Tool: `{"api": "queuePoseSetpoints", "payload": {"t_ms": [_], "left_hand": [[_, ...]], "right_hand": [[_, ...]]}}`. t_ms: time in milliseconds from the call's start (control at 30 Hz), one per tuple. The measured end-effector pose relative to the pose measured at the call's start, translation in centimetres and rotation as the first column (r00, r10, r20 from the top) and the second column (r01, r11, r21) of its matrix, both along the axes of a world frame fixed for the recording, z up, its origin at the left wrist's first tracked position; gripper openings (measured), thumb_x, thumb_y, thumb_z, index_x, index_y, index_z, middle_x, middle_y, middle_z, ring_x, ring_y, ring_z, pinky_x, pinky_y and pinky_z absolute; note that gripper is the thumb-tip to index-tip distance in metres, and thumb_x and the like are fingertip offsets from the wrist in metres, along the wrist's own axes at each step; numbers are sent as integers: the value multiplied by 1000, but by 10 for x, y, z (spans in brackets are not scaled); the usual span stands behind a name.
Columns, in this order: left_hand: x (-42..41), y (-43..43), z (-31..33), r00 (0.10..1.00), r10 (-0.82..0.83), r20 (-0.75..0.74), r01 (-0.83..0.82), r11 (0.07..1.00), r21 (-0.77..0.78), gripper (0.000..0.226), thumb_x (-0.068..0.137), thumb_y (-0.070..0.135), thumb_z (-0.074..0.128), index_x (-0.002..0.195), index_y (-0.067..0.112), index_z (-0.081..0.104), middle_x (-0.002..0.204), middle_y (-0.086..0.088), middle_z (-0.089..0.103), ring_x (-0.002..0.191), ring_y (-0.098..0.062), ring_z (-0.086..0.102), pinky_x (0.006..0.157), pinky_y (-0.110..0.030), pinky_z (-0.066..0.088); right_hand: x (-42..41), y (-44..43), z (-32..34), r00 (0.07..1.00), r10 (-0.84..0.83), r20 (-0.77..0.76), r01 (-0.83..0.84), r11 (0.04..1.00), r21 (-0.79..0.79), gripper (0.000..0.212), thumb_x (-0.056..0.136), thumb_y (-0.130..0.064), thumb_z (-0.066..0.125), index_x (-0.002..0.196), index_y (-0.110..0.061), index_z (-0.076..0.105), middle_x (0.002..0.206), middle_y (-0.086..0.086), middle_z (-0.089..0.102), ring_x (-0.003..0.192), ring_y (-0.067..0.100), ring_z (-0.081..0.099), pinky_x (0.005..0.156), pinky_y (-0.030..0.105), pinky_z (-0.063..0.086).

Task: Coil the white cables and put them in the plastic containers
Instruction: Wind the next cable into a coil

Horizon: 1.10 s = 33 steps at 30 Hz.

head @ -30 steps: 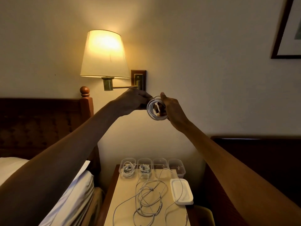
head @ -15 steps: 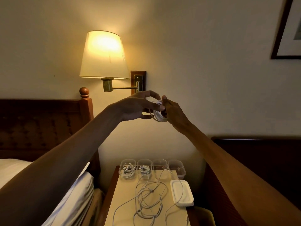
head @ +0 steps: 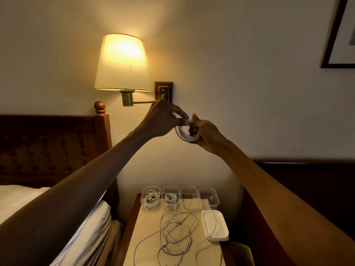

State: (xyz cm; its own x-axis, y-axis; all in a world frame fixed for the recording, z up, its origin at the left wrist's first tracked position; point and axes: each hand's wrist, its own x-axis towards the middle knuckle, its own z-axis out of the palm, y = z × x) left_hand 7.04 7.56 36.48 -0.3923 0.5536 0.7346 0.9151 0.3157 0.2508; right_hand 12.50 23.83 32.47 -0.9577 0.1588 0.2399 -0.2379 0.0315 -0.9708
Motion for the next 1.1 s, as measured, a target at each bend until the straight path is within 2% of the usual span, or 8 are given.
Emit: {"api": "queuePoseSetpoints", "payload": {"t_ms": [133,267,367,467,600,700,933,1100], "left_hand": [[2,2,-7,985,23,-174,-5,994,106,15,93,16,65,101,4,69,88,1,69,78,-8,66,66,0,41],[0,2,-18,958,5,-287,38,989,142,33,95,5,57,124,-5,45,107,-17,70,96,-20,70,74,-2,44],[-1,0,-20,982,4,-187,52,955,292,35,97,3,53,127,-6,37,106,-18,69,90,-18,71,71,-17,57],[-2,0,-24,999,-35,35,15,895,447,32,100,5,49,125,-6,33,99,-8,64,76,-5,68,60,-14,56],[-6,-1,-26,953,-121,278,-60,823,565,22,100,4,49,119,8,38,105,-8,61,80,-23,72,57,-23,59],[-14,-10,-22,953,-122,278,-40,858,512,15,100,10,52,114,5,49,95,3,62,71,-14,72,58,-18,56],[-44,-43,-25,948,75,-308,-97,994,-55,15,96,17,61,107,11,69,99,-2,72,84,-8,65,73,-18,52],[-48,-33,-33,946,229,-228,-220,973,66,17,90,17,69,106,13,75,101,-4,74,83,-12,63,75,-32,54]], "right_hand": [[-4,-4,-3,997,-21,-69,30,992,126,41,102,-43,38,86,-11,57,73,6,49,64,15,49,61,22,47],[-12,-7,-7,976,-152,-155,193,935,299,41,102,-44,37,95,-11,59,76,4,54,67,14,53,60,19,49],[-13,-5,-10,973,-146,-179,196,932,304,40,103,-41,37,93,-9,59,71,0,51,64,10,48,59,19,43],[-10,-7,-8,971,-114,-212,182,925,332,37,104,-36,36,84,-14,58,68,-1,49,61,9,45,56,15,41],[-11,-9,-5,965,-123,-232,200,917,346,39,104,-35,36,90,-7,59,69,1,50,61,8,46,58,14,42],[-13,-5,-8,970,-127,-208,191,926,325,41,104,-36,37,94,-3,59,69,1,49,61,8,46,57,16,41],[-12,6,-12,985,-77,-155,111,968,225,37,102,-37,41,102,-3,55,72,4,49,64,13,48,64,23,47],[-11,-17,-3,991,34,-128,-11,984,179,38,104,-35,38,90,-6,59,68,3,48,58,11,46,57,21,42]]}}
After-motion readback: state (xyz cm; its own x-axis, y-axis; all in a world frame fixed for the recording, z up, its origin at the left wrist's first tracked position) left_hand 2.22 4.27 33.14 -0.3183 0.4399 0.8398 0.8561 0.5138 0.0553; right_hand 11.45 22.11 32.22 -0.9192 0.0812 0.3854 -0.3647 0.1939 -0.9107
